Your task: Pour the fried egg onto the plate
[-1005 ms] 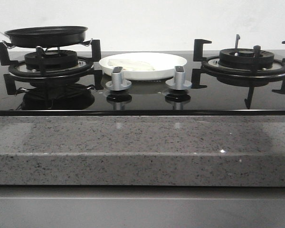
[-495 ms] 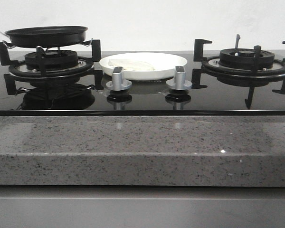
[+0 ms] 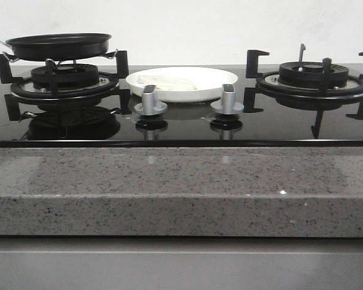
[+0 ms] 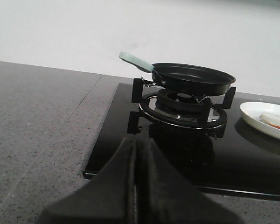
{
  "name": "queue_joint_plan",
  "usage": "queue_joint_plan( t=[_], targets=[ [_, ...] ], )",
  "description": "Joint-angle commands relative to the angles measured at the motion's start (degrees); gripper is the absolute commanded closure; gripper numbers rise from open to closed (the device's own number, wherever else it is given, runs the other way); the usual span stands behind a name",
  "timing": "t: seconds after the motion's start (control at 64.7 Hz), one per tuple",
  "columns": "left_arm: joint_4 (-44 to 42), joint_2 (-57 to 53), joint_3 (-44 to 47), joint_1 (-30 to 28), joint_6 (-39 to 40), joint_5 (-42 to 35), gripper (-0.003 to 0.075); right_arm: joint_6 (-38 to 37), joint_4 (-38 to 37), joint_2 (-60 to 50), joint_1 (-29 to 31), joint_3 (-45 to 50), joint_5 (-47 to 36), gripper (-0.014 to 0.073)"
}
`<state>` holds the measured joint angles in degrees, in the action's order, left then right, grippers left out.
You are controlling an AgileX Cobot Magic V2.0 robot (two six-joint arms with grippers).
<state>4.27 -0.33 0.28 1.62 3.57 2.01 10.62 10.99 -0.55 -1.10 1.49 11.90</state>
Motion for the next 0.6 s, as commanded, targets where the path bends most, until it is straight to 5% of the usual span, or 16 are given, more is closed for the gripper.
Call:
queue_joint_plan(
  t=[0.0,0.588],
  targets=[
    [-0.1,-1.0,0.3,0.3,0.6,-4.9,0.0739,0.5,-0.1,-1.2,0.4,-0.2,-7.8,0.0662],
    [-0.1,-1.0,0.3,0.3,0.6,-4.9,0.0739,-1.9,-0.7,-1.2,0.4,-0.2,-14.1,0.0662]
  ],
)
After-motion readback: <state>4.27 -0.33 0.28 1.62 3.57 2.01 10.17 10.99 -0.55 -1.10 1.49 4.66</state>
